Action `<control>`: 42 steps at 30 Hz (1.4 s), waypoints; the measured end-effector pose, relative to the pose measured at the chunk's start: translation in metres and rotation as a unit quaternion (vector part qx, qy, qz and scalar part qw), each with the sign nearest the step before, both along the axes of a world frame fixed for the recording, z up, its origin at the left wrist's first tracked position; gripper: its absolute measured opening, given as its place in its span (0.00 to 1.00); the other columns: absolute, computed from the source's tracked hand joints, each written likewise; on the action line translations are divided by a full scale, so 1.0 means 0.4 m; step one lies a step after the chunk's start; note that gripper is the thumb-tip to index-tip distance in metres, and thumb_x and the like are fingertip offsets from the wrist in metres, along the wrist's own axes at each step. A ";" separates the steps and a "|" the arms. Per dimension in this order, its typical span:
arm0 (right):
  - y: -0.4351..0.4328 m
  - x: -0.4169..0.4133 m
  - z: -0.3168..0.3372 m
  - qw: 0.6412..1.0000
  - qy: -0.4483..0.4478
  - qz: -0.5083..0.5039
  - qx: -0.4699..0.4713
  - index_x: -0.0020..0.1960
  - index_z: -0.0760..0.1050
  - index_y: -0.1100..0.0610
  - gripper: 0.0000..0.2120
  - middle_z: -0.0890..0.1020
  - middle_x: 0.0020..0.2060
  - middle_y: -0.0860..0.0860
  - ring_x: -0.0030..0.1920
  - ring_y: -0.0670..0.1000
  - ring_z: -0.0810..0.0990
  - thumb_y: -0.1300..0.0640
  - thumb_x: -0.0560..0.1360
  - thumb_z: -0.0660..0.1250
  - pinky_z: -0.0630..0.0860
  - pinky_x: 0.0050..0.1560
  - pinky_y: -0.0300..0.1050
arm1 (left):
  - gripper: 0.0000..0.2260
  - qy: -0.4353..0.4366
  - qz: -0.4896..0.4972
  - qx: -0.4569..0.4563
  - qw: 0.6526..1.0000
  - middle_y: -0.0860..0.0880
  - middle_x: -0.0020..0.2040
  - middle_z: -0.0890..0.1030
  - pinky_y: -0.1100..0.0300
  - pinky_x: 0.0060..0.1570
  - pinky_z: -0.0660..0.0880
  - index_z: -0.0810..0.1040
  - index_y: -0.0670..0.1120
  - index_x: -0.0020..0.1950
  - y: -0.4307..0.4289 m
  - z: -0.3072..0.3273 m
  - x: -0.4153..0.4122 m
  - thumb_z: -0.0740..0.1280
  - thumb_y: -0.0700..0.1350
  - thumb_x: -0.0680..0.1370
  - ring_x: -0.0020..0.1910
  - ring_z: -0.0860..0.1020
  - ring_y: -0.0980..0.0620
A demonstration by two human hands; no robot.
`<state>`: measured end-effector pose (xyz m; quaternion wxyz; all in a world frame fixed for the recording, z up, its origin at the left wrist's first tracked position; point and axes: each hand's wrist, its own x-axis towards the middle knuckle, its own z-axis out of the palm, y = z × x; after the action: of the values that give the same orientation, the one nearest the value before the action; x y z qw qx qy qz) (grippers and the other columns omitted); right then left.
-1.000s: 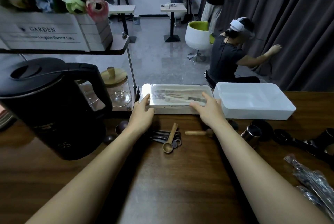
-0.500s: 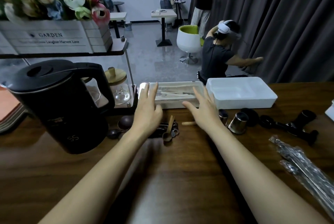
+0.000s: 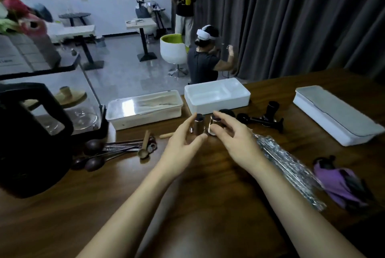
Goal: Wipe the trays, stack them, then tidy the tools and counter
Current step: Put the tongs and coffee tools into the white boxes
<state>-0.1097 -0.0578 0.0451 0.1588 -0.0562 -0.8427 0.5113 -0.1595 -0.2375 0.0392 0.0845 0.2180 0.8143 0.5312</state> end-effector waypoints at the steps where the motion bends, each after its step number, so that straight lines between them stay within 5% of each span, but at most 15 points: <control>1: 0.039 0.015 -0.001 1.000 0.003 -0.010 -0.003 0.72 0.72 0.41 0.22 0.76 0.68 0.40 0.66 0.39 0.73 0.44 0.79 0.68 0.72 0.68 0.41 | 0.35 0.002 -0.004 0.004 1.000 0.58 0.72 0.74 0.51 0.73 0.69 0.63 0.60 0.79 0.036 0.000 0.008 0.67 0.63 0.73 0.68 0.72 0.65; 6: 0.251 0.099 0.007 0.999 -0.026 -0.018 -0.032 0.72 0.70 0.37 0.22 0.73 0.70 0.41 0.65 0.44 0.74 0.41 0.79 0.66 0.78 0.60 0.47 | 0.31 0.019 -0.018 -0.003 1.000 0.58 0.77 0.68 0.57 0.73 0.65 0.63 0.59 0.80 0.237 0.012 0.066 0.69 0.57 0.79 0.73 0.67 0.63; 10: 0.413 0.141 0.015 1.000 -0.015 -0.024 -0.001 0.73 0.71 0.41 0.22 0.70 0.65 0.35 0.68 0.41 0.70 0.43 0.80 0.66 0.72 0.70 0.48 | 0.33 0.029 -0.032 -0.005 0.999 0.58 0.79 0.65 0.53 0.76 0.65 0.61 0.60 0.80 0.403 0.011 0.102 0.70 0.58 0.78 0.76 0.63 0.61; 16: 0.606 0.167 0.015 0.994 -0.026 -0.070 0.083 0.73 0.71 0.43 0.21 0.72 0.72 0.40 0.72 0.43 0.68 0.45 0.81 0.65 0.68 0.71 0.45 | 0.31 0.014 -0.072 -0.011 0.997 0.57 0.79 0.65 0.77 0.56 0.69 0.60 0.58 0.81 0.582 -0.005 0.121 0.69 0.53 0.80 0.58 0.71 0.78; 20: 0.729 0.172 -0.011 0.959 -0.071 -0.149 0.231 0.74 0.71 0.48 0.21 0.71 0.74 0.48 0.76 0.50 0.65 0.47 0.82 0.64 0.65 0.73 0.51 | 0.31 0.001 -0.088 -0.023 0.996 0.57 0.77 0.68 0.48 0.72 0.70 0.61 0.62 0.80 0.670 -0.026 0.120 0.69 0.57 0.79 0.73 0.70 0.56; 25: 0.840 0.211 -0.087 0.868 -0.257 -0.200 0.376 0.81 0.54 0.41 0.32 0.55 0.81 0.52 0.81 0.61 0.47 0.37 0.80 0.58 0.42 0.77 0.66 | 0.29 -0.005 -0.096 -0.056 0.994 0.56 0.77 0.67 0.54 0.74 0.65 0.62 0.62 0.80 0.725 -0.053 0.133 0.68 0.55 0.80 0.75 0.66 0.55; 30: 0.828 0.246 -0.077 0.889 -0.212 -0.143 0.380 0.78 0.59 0.37 0.27 0.61 0.80 0.46 0.79 0.55 0.54 0.38 0.80 0.57 0.51 0.77 0.58 | 0.28 -0.003 -0.095 -0.085 0.992 0.55 0.77 0.69 0.61 0.69 0.65 0.62 0.57 0.81 0.754 -0.080 0.159 0.67 0.52 0.82 0.74 0.67 0.54; 36: 0.770 0.270 -0.067 0.901 -0.160 -0.090 0.394 0.76 0.65 0.39 0.30 0.67 0.77 0.43 0.76 0.52 0.59 0.31 0.77 0.59 0.58 0.72 0.56 | 0.26 -0.019 -0.079 -0.105 0.991 0.55 0.66 0.81 0.49 0.67 0.74 0.66 0.58 0.79 0.812 -0.080 0.233 0.61 0.51 0.79 0.66 0.78 0.54; 42: 0.796 0.308 -0.064 0.925 -0.119 -0.068 0.353 0.73 0.71 0.40 0.27 0.70 0.75 0.44 0.75 0.53 0.63 0.33 0.76 0.63 0.59 0.71 0.56 | 0.28 -0.036 -0.039 -0.068 0.996 0.60 0.68 0.79 0.49 0.70 0.72 0.64 0.56 0.80 0.850 -0.107 0.301 0.60 0.55 0.79 0.68 0.76 0.59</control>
<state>0.0136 0.2606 0.0194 0.1012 -0.1140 -0.9756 0.1581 -0.0391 0.1024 -0.0036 0.1490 0.2241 0.8360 0.4782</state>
